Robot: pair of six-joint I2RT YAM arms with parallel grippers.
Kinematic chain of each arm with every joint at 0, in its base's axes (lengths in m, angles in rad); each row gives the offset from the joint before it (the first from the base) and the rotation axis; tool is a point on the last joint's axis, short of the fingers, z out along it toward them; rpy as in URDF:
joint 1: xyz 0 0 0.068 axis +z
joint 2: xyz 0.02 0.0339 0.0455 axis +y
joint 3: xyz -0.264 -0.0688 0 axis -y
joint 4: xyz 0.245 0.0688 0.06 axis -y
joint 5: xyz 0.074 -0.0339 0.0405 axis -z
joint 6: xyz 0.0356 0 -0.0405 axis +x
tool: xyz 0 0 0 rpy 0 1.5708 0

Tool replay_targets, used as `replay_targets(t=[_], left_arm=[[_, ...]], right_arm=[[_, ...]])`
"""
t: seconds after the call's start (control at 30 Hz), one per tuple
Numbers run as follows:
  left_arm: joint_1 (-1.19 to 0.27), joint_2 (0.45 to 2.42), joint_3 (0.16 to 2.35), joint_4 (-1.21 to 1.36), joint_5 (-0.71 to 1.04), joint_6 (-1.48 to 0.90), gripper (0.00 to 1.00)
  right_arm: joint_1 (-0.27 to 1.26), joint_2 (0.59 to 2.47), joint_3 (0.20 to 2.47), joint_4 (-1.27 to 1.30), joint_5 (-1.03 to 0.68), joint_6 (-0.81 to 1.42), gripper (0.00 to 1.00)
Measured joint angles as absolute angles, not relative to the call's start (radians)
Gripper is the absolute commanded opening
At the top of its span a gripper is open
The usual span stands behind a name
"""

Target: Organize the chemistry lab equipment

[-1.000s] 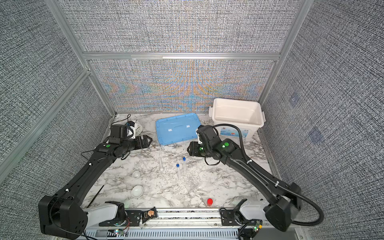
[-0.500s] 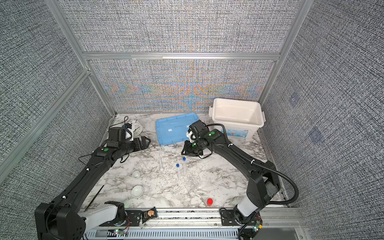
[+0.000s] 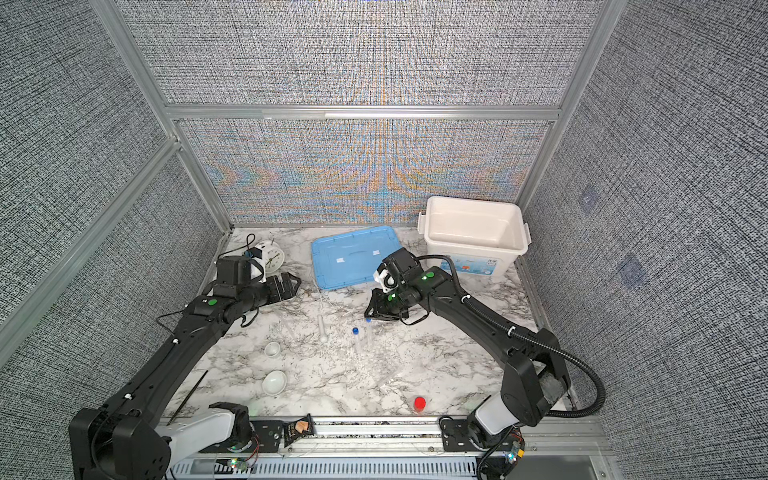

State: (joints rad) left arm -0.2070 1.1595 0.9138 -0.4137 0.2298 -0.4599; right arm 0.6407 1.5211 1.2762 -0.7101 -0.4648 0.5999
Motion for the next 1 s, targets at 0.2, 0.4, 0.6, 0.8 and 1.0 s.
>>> replay_targets(t=[0.2,0.4,0.6,0.8,1.0], left_arm=[[-0.207,1.168,0.916,-0.409,0.236,-0.464,0.98],[-0.207,1.164,0.911,-0.398,0.236,-0.464,0.99],[-0.207,1.155,0.901,-0.398,0.235,-0.464,0.99],[-0.207,1.155,0.909,-0.398,0.235,-0.464,0.99],[-0.207,1.172,0.930,-0.397,0.243,-0.464,0.98]], right_arm=[[0.641,1.508,1.262,-0.698,-0.474,0.601,0.24],[0.641,1.497,1.248,-0.699,-0.475,0.601,0.23],[0.641,1.485,1.241,-0.702,-0.474,0.599,0.22],[0.641,1.467,1.215,-0.704,-0.475,0.599,0.22],[0.641,1.448,1.204,-0.706,-0.474,0.600,0.22]])
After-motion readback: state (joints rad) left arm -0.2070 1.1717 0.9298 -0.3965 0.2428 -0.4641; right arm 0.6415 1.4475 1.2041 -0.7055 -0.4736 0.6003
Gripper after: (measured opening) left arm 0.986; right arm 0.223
